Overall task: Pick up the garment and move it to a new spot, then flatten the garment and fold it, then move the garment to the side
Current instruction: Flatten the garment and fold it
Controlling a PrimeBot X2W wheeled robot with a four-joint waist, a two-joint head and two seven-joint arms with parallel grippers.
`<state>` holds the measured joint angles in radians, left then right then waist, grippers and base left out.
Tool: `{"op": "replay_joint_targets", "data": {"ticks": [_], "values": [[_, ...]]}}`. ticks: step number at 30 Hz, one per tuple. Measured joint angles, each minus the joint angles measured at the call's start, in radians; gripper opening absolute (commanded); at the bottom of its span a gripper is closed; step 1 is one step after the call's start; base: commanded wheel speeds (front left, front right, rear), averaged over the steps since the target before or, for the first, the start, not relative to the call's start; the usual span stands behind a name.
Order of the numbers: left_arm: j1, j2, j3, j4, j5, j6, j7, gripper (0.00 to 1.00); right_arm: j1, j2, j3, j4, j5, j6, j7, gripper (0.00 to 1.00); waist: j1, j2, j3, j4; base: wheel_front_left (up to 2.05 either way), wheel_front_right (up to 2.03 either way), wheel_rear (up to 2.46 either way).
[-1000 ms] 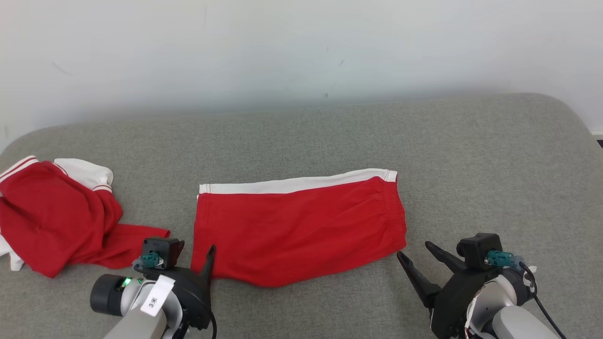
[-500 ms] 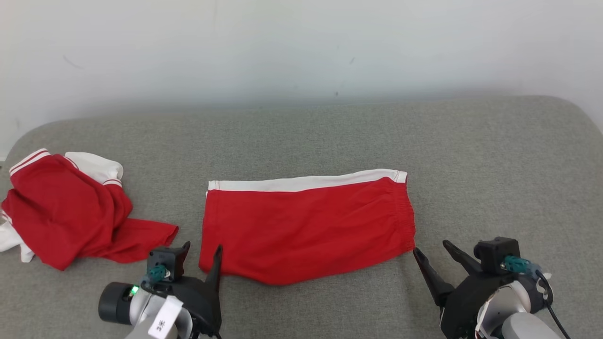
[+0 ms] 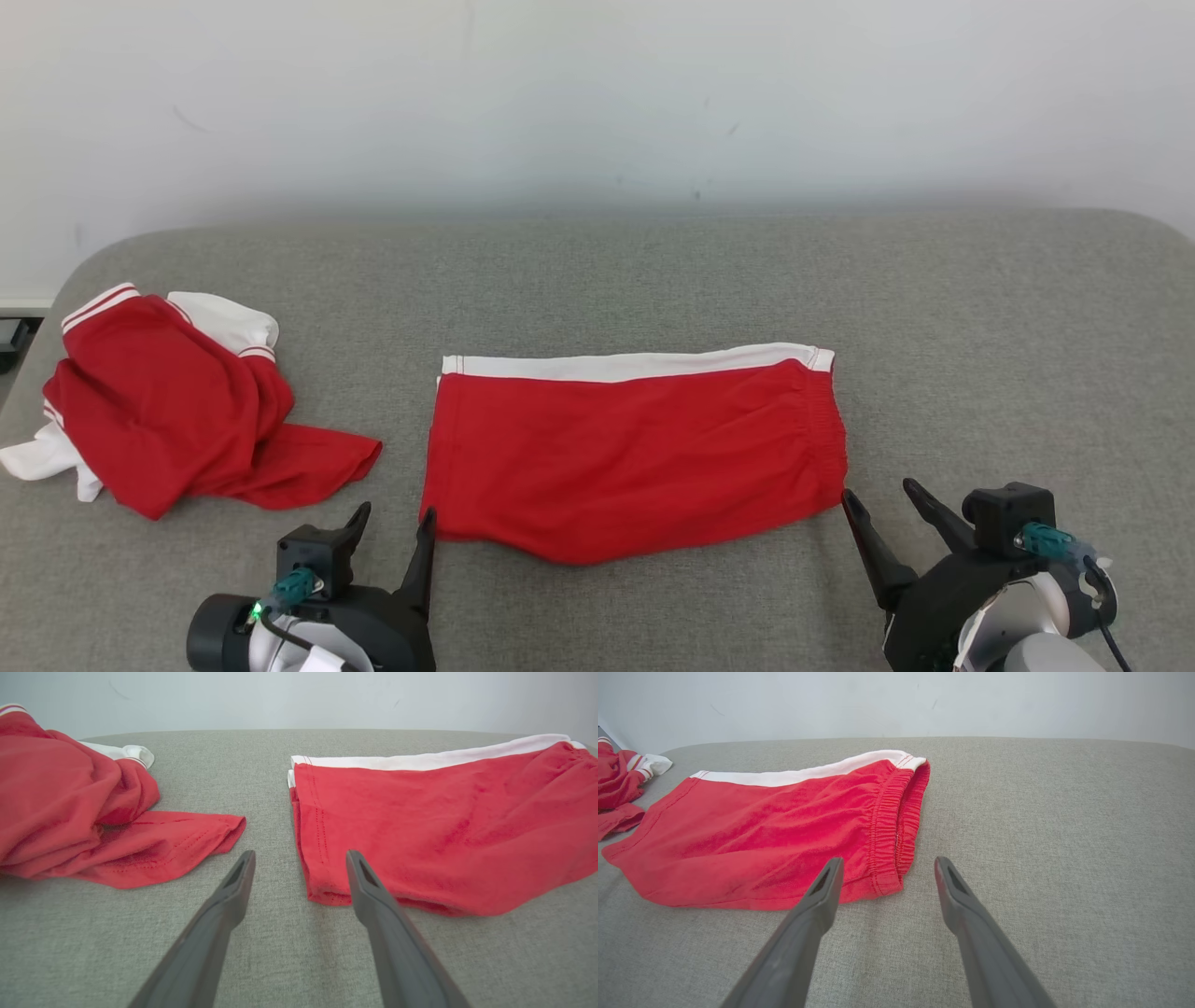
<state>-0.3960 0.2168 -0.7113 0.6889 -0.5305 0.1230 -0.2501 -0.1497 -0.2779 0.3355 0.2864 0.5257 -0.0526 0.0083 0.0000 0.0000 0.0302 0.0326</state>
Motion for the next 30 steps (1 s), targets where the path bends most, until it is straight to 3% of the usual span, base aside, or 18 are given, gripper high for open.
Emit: {"op": "replay_joint_targets", "data": {"ticks": [13, 28, 30], "values": [[0.042, 0.007, 0.022, -0.072, 0.060, 0.001, 0.000, 1.00, 0.012, -0.024, 0.027, 0.003, -0.054, -0.010, 0.028, 1.00, 0.0000, 0.0000, 0.009, 0.020, 0.00, 0.00, 0.00], [-0.069, -0.028, -0.006, -0.047, 0.112, 0.000, 0.067, 1.00, -0.142, -0.043, 0.069, 0.065, -0.098, -0.009, 0.119, 1.00, 0.0001, 0.0000, 0.103, 0.007, 0.00, 0.00, 0.00], [-0.102, -0.035, -0.010, -0.006, 0.106, -0.014, 0.118, 1.00, -0.196, -0.028, 0.080, 0.098, -0.099, 0.001, 0.134, 1.00, 0.0001, 0.0000, 0.141, 0.011, 0.00, 0.00, 0.00]]}}
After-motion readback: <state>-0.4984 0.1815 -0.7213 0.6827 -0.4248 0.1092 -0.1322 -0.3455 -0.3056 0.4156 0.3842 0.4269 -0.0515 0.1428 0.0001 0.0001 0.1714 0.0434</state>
